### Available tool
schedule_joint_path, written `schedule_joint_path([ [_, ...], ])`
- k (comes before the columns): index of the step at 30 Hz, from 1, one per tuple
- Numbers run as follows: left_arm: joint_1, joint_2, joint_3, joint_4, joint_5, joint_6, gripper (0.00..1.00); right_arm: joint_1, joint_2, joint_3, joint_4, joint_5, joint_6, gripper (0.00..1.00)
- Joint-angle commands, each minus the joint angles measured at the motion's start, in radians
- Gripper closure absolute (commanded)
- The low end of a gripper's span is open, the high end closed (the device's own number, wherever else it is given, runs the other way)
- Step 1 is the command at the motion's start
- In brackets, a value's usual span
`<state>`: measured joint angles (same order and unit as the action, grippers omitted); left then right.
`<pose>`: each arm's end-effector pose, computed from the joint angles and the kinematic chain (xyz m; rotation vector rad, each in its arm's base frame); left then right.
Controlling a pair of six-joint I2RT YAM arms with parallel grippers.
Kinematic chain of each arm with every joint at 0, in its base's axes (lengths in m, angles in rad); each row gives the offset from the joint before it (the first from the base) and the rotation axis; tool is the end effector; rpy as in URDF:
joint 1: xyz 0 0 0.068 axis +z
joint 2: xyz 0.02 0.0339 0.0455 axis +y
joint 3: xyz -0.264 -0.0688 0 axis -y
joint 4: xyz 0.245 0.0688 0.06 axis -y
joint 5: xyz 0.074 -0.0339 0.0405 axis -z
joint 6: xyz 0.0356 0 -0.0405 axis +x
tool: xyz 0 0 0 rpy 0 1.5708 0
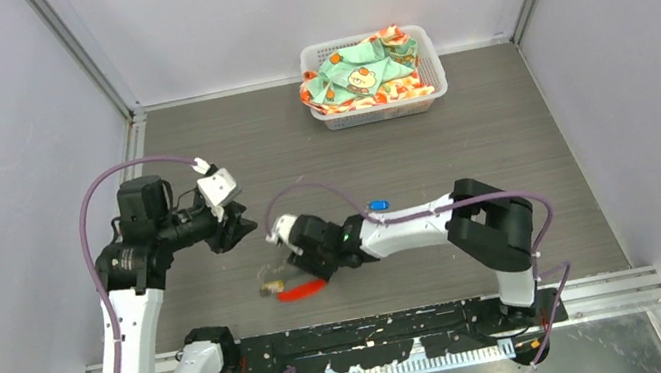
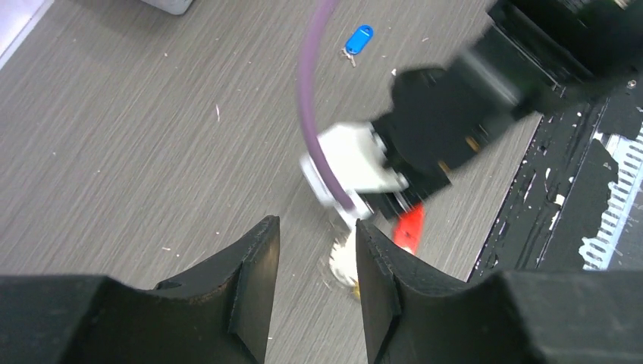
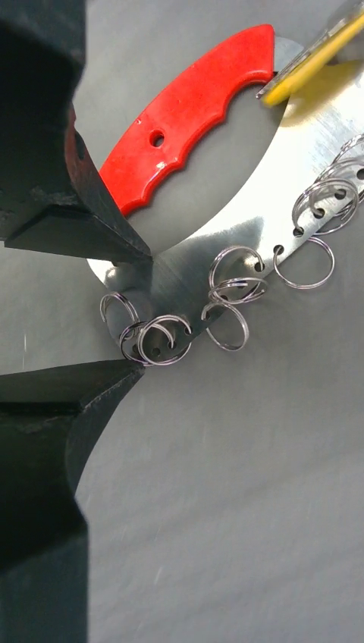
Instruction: Put the keys on the keyring
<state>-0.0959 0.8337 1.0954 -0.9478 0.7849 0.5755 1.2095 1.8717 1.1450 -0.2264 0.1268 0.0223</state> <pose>0.1374 -0.0385 0.3675 1.0546 1.8029 -0.5935 0.1401 0.3581 0.1586 -1.3814 2.1394 0.3373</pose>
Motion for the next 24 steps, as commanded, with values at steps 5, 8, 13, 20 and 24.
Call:
schedule_joint_path([
  [5, 0.005, 0.031, 0.021, 0.053, 0.023, -0.004, 0.57, -0.156, -0.157, -0.172, -0.002, 0.132, 0.077, 0.46],
  [8, 0.005, 0.042, 0.023, 0.027, 0.058, 0.007, 0.57, -0.156, -0.222, -0.199, 0.013, 0.113, 0.032, 0.42],
  [13, 0.005, 0.047, 0.022, 0.012, 0.075, -0.009, 0.56, -0.173, -0.314, -0.149, 0.011, 0.058, -0.064, 0.33],
  [20, 0.01, 0.068, 0.017, 0.039, 0.073, -0.033, 0.54, -0.218, -0.241, 0.009, 0.037, -0.154, -0.069, 0.35],
  [24, 0.013, 0.076, 0.017, 0.058, 0.073, -0.04, 0.54, -0.243, -0.148, 0.079, 0.039, -0.238, -0.045, 0.41],
])
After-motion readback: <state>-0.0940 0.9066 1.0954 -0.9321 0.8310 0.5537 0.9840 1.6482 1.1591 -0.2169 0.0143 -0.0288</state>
